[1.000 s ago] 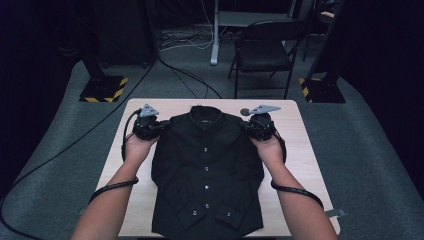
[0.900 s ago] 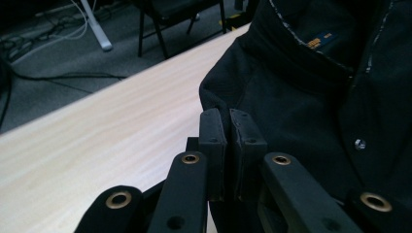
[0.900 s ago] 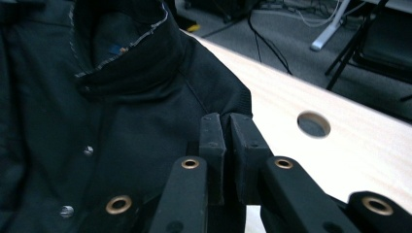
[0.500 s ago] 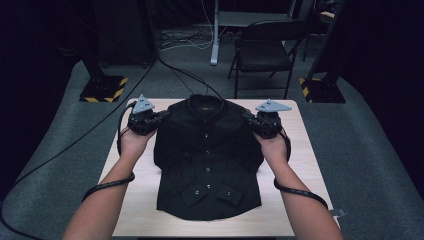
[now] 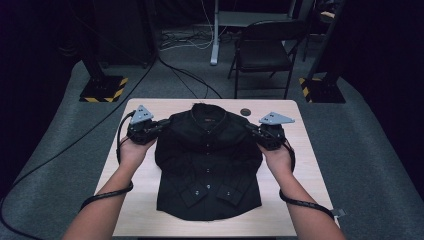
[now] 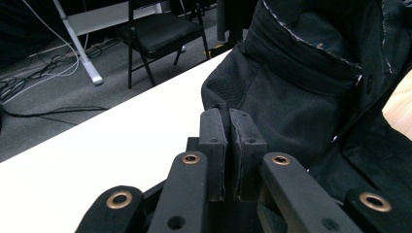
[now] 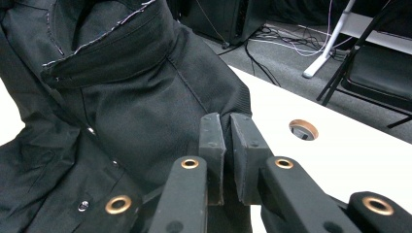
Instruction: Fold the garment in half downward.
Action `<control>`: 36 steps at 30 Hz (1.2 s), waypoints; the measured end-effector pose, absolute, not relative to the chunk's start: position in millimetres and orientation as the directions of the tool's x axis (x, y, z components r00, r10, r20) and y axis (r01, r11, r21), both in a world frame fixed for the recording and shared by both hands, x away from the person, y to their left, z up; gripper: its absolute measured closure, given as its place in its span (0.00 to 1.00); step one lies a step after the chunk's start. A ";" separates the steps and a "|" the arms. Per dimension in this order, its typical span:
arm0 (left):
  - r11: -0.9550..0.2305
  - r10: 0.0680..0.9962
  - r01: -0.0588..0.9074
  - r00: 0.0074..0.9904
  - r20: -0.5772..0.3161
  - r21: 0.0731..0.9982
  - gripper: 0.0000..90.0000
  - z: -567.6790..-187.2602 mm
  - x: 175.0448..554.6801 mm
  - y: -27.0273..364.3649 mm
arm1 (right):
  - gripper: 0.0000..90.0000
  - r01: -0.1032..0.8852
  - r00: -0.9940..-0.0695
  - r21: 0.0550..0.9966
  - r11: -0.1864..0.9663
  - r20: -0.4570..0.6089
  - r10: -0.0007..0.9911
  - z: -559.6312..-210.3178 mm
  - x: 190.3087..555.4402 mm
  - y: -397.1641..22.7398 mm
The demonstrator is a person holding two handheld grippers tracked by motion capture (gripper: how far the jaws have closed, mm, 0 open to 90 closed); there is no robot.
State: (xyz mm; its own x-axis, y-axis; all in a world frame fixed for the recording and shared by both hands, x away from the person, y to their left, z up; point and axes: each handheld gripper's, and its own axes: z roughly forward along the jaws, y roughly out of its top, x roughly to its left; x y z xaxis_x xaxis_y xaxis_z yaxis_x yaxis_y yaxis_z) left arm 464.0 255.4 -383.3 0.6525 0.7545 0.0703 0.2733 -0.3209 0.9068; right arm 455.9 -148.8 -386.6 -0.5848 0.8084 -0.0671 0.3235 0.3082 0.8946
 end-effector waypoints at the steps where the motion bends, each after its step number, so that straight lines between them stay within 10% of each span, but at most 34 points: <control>1: -0.322 0.752 0.271 0.655 0.072 0.907 0.94 -383.3 463.1 254.4 | 0.93 0.325 -0.584 0.895 0.306 -0.065 0.809 -387.9 454.9 -149.7; 36: -0.362 0.712 0.284 0.699 0.066 0.888 0.94 -385.2 447.2 259.7 | 0.93 0.340 -0.640 0.873 0.350 -0.058 0.766 -383.2 433.2 -156.1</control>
